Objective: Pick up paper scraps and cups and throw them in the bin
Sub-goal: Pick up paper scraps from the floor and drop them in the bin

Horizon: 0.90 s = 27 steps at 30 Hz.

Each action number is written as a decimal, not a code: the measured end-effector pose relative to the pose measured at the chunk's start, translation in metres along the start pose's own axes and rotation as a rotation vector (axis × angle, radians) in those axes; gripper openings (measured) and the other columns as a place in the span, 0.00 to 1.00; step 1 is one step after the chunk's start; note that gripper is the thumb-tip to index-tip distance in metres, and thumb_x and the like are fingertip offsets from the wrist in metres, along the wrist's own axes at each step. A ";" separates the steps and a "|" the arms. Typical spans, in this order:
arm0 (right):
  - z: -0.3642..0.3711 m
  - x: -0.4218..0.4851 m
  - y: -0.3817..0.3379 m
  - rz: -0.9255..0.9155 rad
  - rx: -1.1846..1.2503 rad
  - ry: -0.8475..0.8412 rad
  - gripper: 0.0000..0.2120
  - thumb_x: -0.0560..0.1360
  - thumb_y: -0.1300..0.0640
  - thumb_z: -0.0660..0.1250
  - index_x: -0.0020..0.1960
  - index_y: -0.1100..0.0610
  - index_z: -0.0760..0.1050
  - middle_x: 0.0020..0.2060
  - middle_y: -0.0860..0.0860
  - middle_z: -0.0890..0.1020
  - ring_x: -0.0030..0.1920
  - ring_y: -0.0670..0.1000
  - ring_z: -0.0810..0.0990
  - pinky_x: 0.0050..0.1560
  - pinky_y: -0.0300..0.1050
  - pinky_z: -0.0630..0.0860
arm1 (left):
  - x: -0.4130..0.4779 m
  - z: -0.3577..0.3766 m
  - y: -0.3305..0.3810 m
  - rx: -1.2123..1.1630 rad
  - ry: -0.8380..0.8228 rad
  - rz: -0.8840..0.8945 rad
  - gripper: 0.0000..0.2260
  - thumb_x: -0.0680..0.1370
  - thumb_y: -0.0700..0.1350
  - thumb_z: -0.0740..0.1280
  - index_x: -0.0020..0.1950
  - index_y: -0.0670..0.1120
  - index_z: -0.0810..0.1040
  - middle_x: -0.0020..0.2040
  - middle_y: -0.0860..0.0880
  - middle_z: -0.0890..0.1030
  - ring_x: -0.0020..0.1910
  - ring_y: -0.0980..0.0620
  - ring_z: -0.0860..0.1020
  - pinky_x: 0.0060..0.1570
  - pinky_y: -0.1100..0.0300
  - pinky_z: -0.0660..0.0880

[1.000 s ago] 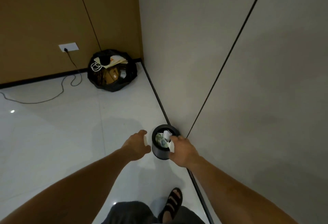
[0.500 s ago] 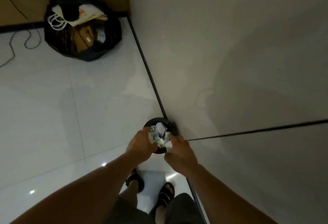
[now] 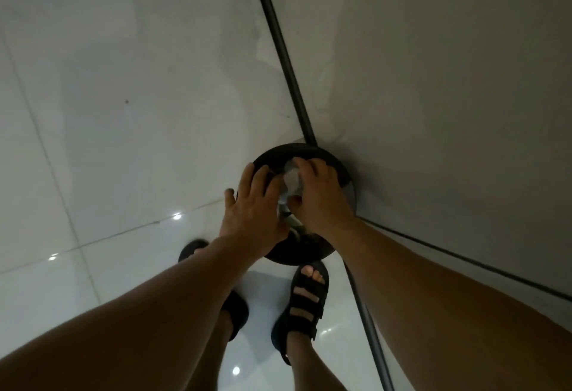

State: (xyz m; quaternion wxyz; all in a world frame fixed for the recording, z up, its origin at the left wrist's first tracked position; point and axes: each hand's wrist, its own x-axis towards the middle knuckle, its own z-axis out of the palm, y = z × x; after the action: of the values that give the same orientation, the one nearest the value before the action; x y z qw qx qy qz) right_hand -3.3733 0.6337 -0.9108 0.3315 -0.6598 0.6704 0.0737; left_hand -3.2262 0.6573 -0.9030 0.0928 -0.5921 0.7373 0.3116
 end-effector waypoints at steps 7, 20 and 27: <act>-0.014 -0.027 -0.006 -0.019 -0.071 0.011 0.38 0.74 0.46 0.69 0.78 0.49 0.55 0.75 0.53 0.59 0.75 0.58 0.54 0.71 0.58 0.65 | -0.025 -0.016 -0.025 -0.041 -0.035 -0.014 0.43 0.73 0.62 0.66 0.78 0.51 0.44 0.78 0.49 0.42 0.77 0.45 0.39 0.73 0.45 0.53; -0.185 -0.167 -0.149 -0.215 -0.219 0.001 0.35 0.76 0.43 0.63 0.78 0.44 0.52 0.77 0.50 0.55 0.77 0.54 0.52 0.74 0.55 0.61 | -0.204 -0.212 0.001 -0.076 0.060 -0.270 0.39 0.77 0.64 0.59 0.78 0.52 0.40 0.78 0.50 0.37 0.76 0.48 0.33 0.75 0.43 0.48; -0.228 -0.267 -0.213 -0.528 -0.387 -0.126 0.35 0.77 0.43 0.60 0.79 0.45 0.48 0.79 0.50 0.49 0.78 0.55 0.45 0.75 0.60 0.55 | -0.360 -0.261 0.031 -0.183 0.229 -0.580 0.37 0.77 0.63 0.58 0.78 0.51 0.43 0.79 0.49 0.41 0.77 0.47 0.38 0.75 0.43 0.50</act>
State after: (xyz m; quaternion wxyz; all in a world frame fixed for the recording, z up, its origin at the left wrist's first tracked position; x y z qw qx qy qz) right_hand -3.2781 0.7090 -0.5189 0.2485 -0.8557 0.4279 0.1517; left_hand -3.0929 0.8051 -0.5047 0.0406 -0.8145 0.5124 0.2689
